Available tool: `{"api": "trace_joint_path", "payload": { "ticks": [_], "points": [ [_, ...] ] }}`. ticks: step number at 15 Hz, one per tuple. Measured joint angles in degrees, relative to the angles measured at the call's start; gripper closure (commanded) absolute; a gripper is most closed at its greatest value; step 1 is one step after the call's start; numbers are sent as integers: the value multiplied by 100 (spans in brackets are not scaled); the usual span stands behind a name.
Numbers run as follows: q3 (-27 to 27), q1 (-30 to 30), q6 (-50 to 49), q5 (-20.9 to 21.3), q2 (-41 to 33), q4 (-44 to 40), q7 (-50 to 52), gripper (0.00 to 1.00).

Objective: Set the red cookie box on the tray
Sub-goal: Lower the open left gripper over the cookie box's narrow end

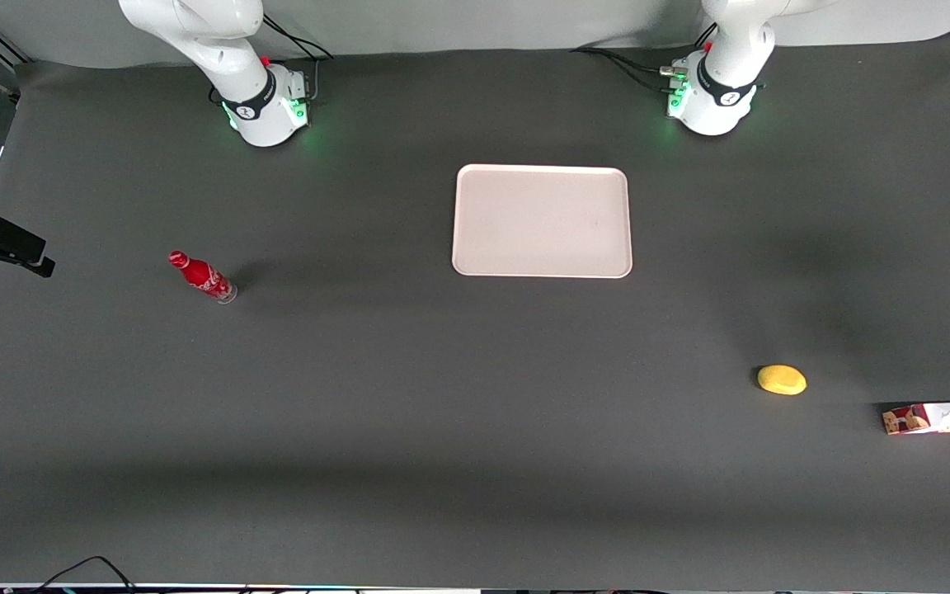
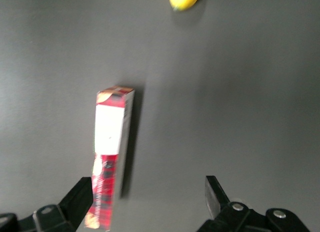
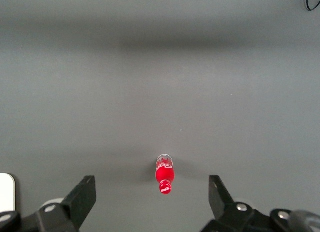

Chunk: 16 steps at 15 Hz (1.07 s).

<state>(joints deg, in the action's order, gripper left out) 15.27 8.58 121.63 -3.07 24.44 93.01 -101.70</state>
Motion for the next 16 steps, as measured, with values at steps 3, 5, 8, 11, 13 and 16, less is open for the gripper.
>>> {"api": "trace_joint_path", "payload": {
  "ticks": [3,5,8,11,13,16],
  "points": [
    [75,71,755,-295,301,-60,-618,0],
    [93,180,1007,-624,523,-74,-1036,0],
    [97,395,1121,-946,963,-344,-1479,0],
    [97,558,1173,-1035,1335,-635,-1591,0],
    [96,596,1342,-1139,1491,-721,-1709,0],
    [88,597,1449,-1435,1700,-821,-1931,0]
  ]
}}
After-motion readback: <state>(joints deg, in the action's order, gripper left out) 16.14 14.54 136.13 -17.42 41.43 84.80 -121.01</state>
